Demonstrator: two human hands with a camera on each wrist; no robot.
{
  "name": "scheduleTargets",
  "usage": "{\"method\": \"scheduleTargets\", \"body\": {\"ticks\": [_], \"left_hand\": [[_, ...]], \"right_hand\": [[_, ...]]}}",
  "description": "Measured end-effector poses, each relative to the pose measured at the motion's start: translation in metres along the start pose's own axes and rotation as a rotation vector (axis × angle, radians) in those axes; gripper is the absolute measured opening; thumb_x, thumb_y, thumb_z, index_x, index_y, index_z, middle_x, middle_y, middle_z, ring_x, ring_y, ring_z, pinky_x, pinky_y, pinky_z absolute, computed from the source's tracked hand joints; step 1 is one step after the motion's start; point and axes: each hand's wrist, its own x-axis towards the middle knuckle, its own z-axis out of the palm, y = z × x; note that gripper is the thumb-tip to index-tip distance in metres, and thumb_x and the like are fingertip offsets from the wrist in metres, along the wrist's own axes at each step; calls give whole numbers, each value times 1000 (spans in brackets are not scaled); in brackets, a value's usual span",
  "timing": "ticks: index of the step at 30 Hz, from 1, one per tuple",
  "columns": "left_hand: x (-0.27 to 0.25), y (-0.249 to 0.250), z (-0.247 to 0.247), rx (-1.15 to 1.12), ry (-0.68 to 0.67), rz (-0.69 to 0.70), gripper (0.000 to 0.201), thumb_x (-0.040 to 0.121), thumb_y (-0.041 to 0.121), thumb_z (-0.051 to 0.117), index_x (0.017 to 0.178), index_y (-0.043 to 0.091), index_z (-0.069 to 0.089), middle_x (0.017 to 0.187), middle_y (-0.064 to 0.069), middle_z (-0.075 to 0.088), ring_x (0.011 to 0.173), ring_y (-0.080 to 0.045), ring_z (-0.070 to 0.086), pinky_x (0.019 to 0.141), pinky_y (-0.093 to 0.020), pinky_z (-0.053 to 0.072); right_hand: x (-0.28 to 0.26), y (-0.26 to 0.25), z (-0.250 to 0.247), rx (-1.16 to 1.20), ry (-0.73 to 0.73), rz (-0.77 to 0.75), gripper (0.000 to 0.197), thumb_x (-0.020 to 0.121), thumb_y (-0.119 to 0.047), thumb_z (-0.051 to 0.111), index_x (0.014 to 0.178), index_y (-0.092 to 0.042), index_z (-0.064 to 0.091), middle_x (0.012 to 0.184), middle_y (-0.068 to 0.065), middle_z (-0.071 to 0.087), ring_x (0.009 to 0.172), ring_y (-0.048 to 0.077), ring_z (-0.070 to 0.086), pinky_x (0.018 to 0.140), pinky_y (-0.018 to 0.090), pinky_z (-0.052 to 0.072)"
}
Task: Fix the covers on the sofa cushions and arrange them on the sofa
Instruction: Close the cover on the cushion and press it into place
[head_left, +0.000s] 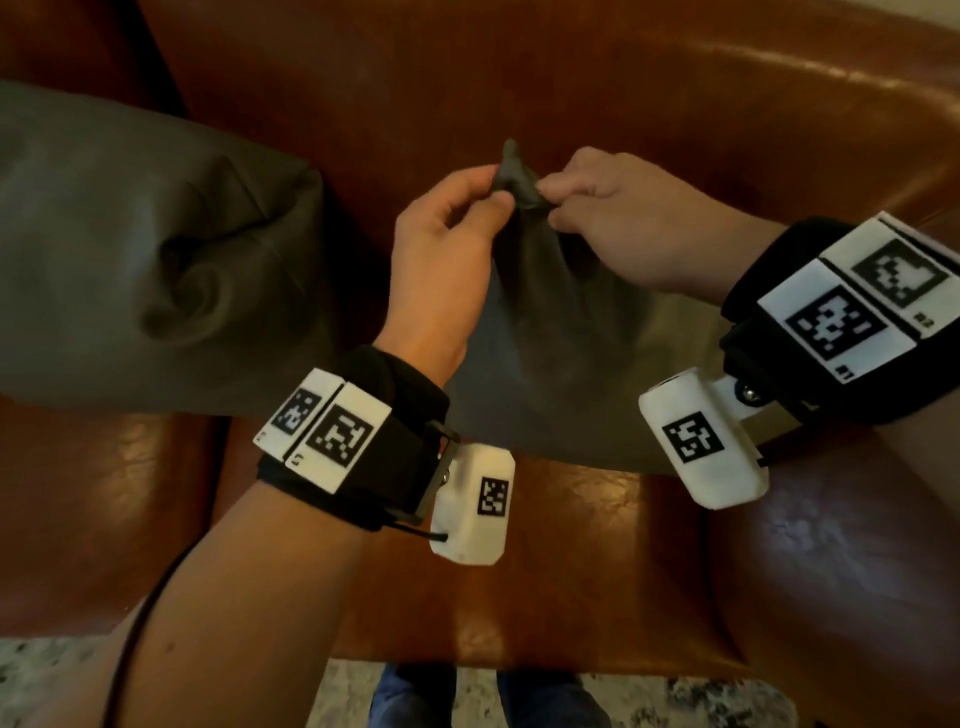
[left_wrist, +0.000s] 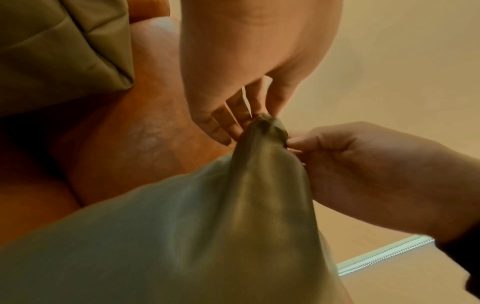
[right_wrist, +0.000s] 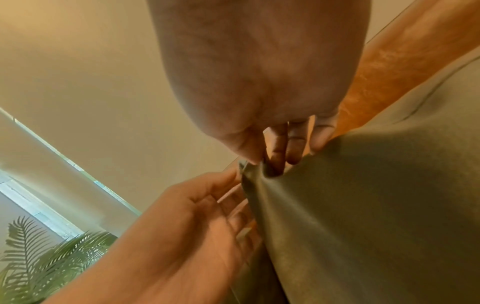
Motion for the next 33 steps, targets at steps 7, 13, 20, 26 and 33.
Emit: {"method": "scheduleTargets", "body": {"ticks": [7, 13, 20, 26, 33], "left_hand": [[-9, -5, 9, 31, -54, 18, 55, 89, 11, 63, 142, 17, 48, 132, -8, 50, 121, -8, 51, 108, -27, 41], [-11, -20, 14, 220, 152, 123, 30, 87, 42, 64, 97, 15, 71, 95, -6, 68, 87, -16, 66, 77, -40, 55], [-5, -17, 21, 385, 195, 230, 40, 96, 15, 53, 59, 25, 43, 67, 6, 42, 53, -2, 40, 52, -13, 30], [-6, -15, 19, 529, 189, 250, 42, 95, 28, 57, 58, 29, 38, 65, 8, 40, 54, -6, 35, 49, -19, 25], [-6, -14, 24, 474, 205, 196, 39, 100, 25, 47, 62, 28, 40, 68, 6, 44, 58, -7, 39, 55, -25, 28]], "right_hand": [[-6, 5, 14, -133, -120, 9, 36, 94, -10, 41, 130, -16, 43, 111, -1, 28, 103, 18, 28, 91, 31, 27], [-5, -2, 12, 131, 65, -18, 46, 101, -8, 36, 145, -19, 42, 123, -1, 45, 117, 10, 43, 97, 19, 30], [-3, -6, 6, 146, 163, -50, 33, 102, -23, 42, 117, -7, 67, 119, 13, 64, 107, 27, 59, 88, 24, 46], [-2, -8, 8, 115, 114, -42, 35, 103, -21, 36, 126, -18, 62, 114, -4, 50, 107, 8, 48, 93, 19, 33], [-5, 0, 12, 73, 129, -72, 35, 101, -20, 39, 128, -22, 61, 108, -2, 49, 97, 11, 51, 77, 11, 36]]}}
